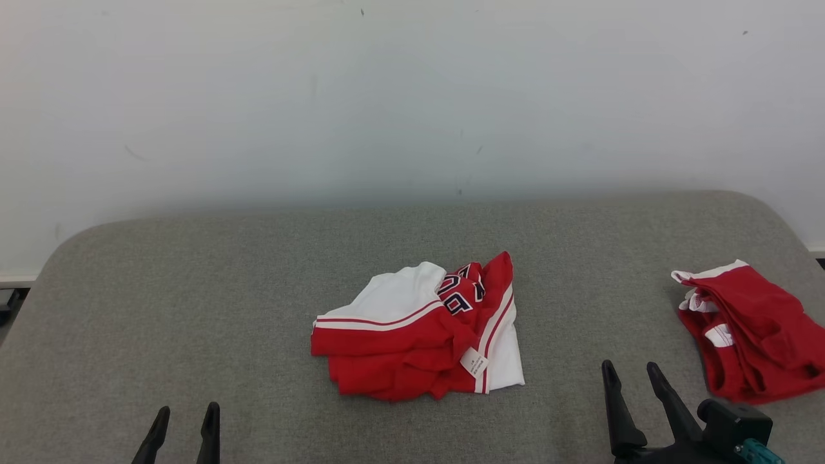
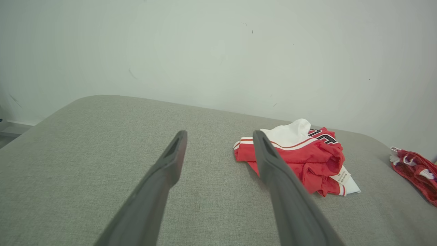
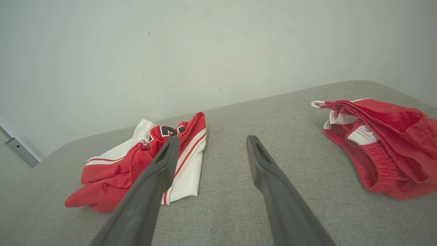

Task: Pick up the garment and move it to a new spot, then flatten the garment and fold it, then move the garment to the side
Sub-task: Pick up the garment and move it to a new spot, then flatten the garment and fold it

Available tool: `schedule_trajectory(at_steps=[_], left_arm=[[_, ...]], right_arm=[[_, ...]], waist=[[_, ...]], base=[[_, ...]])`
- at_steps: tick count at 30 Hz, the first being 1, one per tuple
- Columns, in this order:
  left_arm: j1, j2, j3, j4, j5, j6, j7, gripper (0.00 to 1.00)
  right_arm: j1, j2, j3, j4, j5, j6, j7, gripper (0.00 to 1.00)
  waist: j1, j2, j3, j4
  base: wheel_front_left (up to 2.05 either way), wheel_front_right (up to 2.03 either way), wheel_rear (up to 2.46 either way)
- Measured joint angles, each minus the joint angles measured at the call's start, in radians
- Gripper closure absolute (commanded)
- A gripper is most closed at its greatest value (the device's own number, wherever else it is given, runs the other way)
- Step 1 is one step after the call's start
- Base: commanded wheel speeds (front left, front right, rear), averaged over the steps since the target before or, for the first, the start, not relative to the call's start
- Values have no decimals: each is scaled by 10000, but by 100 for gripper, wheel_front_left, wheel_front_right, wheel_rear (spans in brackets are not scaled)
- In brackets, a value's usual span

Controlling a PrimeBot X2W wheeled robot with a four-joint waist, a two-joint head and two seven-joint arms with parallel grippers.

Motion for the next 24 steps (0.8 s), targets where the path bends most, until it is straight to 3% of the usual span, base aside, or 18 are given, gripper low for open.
schedule_trajectory(at_steps=[20, 24], left_arm=[[90, 138, -113, -485, 268, 71, 696, 0], [-600, 186, -752, -466, 510, -339, 1164, 0]], right_arm=[[-215, 121, 301, 113, -111, 6, 0, 0], [-374, 130, 401, 111, -150, 61, 10, 0]], waist=[[0, -1, 141, -109], [0, 0, 224, -293]], base=[[0, 0, 0], [0, 0, 0]])
